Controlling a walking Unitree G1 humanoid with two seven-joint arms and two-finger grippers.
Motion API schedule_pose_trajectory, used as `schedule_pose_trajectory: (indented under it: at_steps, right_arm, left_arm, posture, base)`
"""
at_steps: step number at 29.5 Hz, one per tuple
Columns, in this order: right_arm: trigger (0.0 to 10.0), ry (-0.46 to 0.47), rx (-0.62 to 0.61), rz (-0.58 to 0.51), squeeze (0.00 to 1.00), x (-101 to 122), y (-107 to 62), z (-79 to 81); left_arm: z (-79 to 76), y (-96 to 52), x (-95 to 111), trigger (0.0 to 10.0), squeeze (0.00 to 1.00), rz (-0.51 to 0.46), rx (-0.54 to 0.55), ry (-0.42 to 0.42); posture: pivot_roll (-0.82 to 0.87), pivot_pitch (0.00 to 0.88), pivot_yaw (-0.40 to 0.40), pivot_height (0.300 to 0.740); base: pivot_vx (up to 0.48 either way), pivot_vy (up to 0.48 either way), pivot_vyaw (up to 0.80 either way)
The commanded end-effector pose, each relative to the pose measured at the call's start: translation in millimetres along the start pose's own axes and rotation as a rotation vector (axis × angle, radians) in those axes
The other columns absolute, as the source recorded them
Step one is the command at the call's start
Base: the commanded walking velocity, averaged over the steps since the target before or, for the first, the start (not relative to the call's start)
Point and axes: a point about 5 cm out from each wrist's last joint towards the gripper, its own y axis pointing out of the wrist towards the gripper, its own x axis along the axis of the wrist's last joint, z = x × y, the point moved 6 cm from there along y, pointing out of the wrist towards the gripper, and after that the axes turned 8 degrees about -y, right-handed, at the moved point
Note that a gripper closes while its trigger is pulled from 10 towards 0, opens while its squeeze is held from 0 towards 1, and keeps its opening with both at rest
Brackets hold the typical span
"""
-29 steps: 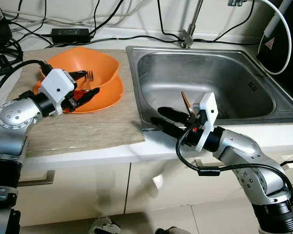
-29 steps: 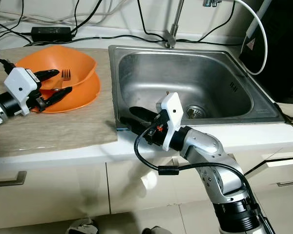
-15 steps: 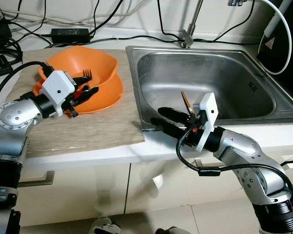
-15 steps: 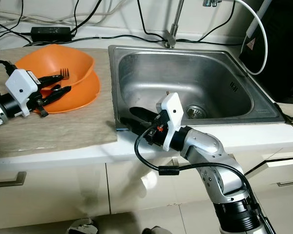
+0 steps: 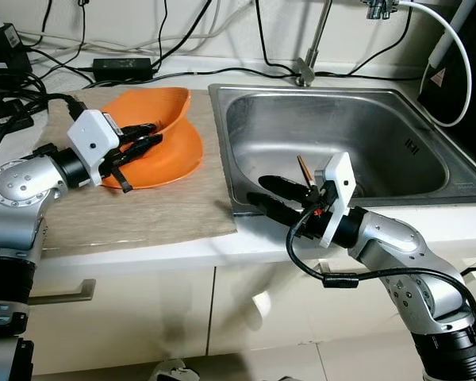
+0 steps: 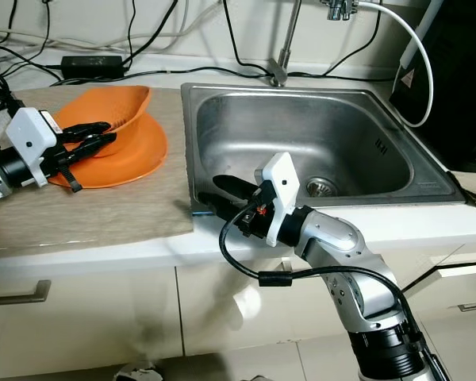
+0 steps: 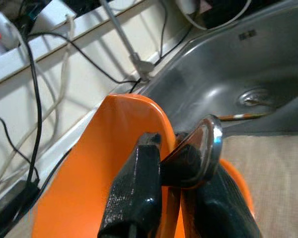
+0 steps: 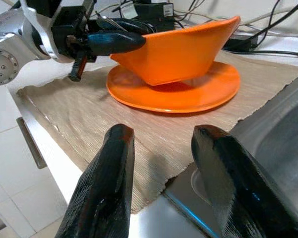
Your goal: Kitchen organization
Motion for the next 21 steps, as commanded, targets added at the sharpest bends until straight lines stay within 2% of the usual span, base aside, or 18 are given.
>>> schedule_pose_trajectory:
  at_steps: [1,2,3,4,5,6,11,12,13,14,18,19,21]
  right_arm:
    - [10.0,-0.015,-0.017,0.003,0.0,-0.8,-4.1,-2.1]
    - [10.0,-0.014,-0.019,0.004,0.0,-1.3,-4.4,-2.0]
    - [10.0,-0.012,-0.021,0.004,0.0,-1.9,-4.6,-1.8]
    - [10.0,-0.011,-0.023,0.005,0.0,-2.2,-4.8,-1.7]
    - [10.0,-0.01,-0.024,0.005,0.0,-2.6,-5.0,-1.6]
    - [10.0,-0.009,-0.026,0.005,0.0,-2.9,-5.1,-1.5]
    - [10.0,-0.008,-0.03,0.011,0.0,-5.3,-5.9,-0.5]
    - [10.0,-0.008,-0.03,0.012,0.0,-5.7,-6.0,-0.4]
    - [10.0,-0.008,-0.032,0.013,0.0,-6.2,-6.2,-0.5]
    - [10.0,-0.008,-0.032,0.014,0.0,-6.6,-6.5,-0.6]
    - [10.0,-0.009,-0.036,0.02,0.0,-8.3,-7.1,-1.1]
    - [10.0,-0.01,-0.037,0.023,0.0,-9.0,-7.4,-1.5]
    - [10.0,-0.011,-0.039,0.026,0.0,-10.3,-7.7,-1.7]
  left_arm:
    - [-10.8,4.0,-7.2,0.0,0.0,0.041,-0.065,-0.014]
    - [-11.5,4.9,-8.3,0.0,0.0,0.048,-0.062,-0.001]
    - [-10.7,6.3,-9.7,1.8,0.0,0.056,-0.048,0.016]
    - [-10.0,7.2,-10.5,8.6,0.0,0.06,-0.037,0.027]
    - [-9.4,8.3,-11.6,8.6,0.0,0.066,-0.027,0.037]
    - [-7.2,9.6,-13.3,10.0,0.0,0.073,-0.009,0.048]
    - [-1.4,14.3,-22.3,10.0,0.0,0.12,0.041,0.066]
    - [-0.3,15.1,-23.1,10.0,0.44,0.12,0.052,0.056]
    - [0.0,16.0,-23.0,10.0,0.83,0.115,0.057,0.046]
    - [0.8,16.9,-22.3,10.0,1.0,0.111,0.064,0.05]
    - [3.6,19.0,-22.0,10.0,1.0,0.116,0.086,0.083]
    - [4.6,19.5,-22.8,10.0,0.0,0.122,0.092,0.097]
    - [7.2,19.4,-24.6,10.0,0.0,0.129,0.107,0.112]
  posture:
    - [0.05,0.015,-0.044,0.74]
    - [0.05,0.017,-0.042,0.74]
    - [0.04,0.019,-0.04,0.74]
    - [0.04,0.02,-0.04,0.74]
    - [0.04,0.02,-0.04,0.74]
    - [0.04,0.022,-0.039,0.74]
    - [0.04,0.024,-0.038,0.74]
    - [0.04,0.023,-0.038,0.74]
    - [0.04,0.023,-0.038,0.74]
    - [0.04,0.024,-0.038,0.74]
    - [0.04,0.023,-0.039,0.74]
    - [0.04,0.023,-0.039,0.74]
    - [0.04,0.023,-0.038,0.74]
  base:
    - [0.0,0.0,0.0]
    - [0.0,0.0,0.0]
    - [0.0,0.0,0.0]
    - [0.0,0.0,0.0]
    - [0.0,0.0,0.0]
    - [0.0,0.0,0.0]
    - [0.0,0.0,0.0]
    - [0.0,0.0,0.0]
    - [0.0,0.0,0.0]
    - [0.0,0.0,0.0]
    - [0.0,0.0,0.0]
    - [0.0,0.0,0.0]
    - [0.0,0.0,0.0]
